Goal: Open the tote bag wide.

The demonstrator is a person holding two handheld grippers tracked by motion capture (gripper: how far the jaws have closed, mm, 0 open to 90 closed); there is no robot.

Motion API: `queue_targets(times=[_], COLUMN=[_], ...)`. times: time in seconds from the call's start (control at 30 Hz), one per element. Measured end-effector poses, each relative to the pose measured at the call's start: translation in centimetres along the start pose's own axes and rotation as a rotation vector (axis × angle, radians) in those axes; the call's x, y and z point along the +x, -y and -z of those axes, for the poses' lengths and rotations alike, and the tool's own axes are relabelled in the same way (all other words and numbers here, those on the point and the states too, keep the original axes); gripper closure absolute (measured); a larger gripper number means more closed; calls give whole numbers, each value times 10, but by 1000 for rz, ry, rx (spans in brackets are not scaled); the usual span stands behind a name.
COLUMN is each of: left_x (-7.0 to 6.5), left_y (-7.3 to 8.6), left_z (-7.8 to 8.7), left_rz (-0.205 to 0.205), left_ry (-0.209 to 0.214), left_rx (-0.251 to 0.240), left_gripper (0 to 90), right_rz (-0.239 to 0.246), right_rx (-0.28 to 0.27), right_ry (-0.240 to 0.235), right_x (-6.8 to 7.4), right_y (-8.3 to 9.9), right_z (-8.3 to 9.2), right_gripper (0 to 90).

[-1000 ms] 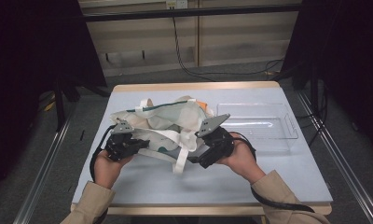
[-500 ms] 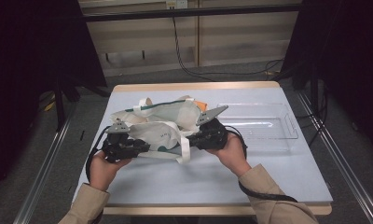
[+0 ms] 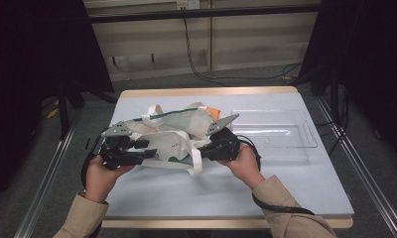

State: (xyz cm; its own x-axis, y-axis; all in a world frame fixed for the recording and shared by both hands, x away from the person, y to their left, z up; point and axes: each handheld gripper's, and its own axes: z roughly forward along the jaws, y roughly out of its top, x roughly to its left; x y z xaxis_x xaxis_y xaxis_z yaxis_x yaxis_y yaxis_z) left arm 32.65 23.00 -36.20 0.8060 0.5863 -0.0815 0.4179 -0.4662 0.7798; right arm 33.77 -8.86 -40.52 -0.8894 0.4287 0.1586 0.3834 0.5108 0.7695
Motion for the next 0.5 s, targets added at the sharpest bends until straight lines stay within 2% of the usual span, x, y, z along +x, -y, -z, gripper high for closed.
queue_targets(times=[0.23,0.47,0.5], left_x=[6,11,12], left_y=[-15,-33,-34], left_z=[4,9,7], left_rz=[-13,-6,0], left_ry=[-17,-58,-54], left_rx=[6,6,5], left_gripper=[480,414,403], right_rz=[-4,2,7], right_rx=[23,44,48], right_ry=[-19,-25,-23], right_x=[0,3,4], right_y=[5,10,11], right_z=[-6,-9,-9], right_gripper=[842,843,842])
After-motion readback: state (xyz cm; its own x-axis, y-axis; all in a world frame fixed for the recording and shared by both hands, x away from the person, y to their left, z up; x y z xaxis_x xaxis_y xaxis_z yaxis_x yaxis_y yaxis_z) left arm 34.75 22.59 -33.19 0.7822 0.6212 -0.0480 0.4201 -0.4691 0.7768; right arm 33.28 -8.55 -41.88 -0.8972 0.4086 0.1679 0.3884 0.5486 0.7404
